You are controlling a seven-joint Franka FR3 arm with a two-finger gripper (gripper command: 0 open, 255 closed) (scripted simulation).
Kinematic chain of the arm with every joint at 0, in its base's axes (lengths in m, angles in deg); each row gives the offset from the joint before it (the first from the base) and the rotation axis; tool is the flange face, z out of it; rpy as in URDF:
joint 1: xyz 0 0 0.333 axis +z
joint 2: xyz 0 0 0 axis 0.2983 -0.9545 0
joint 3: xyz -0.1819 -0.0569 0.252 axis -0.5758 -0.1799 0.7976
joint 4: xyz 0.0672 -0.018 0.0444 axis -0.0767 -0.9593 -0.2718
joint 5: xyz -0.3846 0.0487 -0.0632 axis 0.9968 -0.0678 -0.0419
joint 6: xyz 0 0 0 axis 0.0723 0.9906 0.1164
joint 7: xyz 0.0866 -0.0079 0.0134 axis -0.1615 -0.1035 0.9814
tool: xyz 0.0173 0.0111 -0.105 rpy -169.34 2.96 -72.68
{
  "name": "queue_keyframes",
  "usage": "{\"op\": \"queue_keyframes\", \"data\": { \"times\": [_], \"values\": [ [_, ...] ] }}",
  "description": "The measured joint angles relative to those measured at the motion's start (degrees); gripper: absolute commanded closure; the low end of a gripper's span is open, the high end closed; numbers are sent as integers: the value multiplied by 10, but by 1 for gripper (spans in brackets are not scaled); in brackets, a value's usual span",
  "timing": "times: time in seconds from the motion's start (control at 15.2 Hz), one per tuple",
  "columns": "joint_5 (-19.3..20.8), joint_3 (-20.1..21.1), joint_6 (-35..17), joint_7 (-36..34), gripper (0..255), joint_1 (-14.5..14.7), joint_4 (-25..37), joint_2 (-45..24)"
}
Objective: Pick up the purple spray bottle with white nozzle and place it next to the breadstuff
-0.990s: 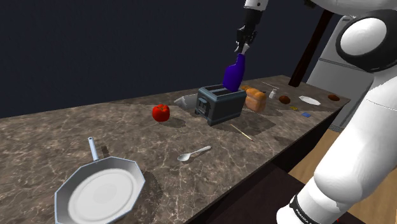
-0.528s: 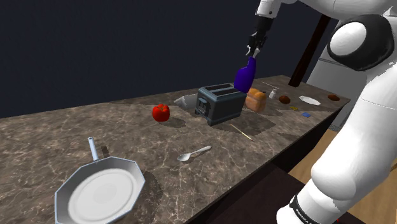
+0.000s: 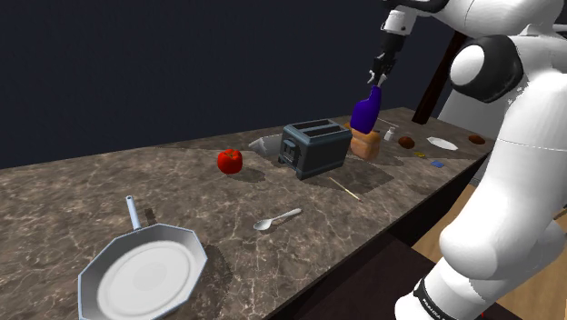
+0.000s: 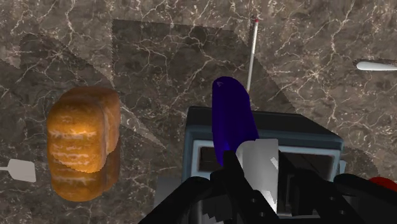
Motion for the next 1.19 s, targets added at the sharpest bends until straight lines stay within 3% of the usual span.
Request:
{"op": "queue_keyframes", "data": {
  "times": [0.4, 1.19],
  "values": [
    [-32, -19, 24, 71, 255, -69, 113, -94],
    [-19, -20, -93, 77, 255, -52, -49, -49]
  ]
}}
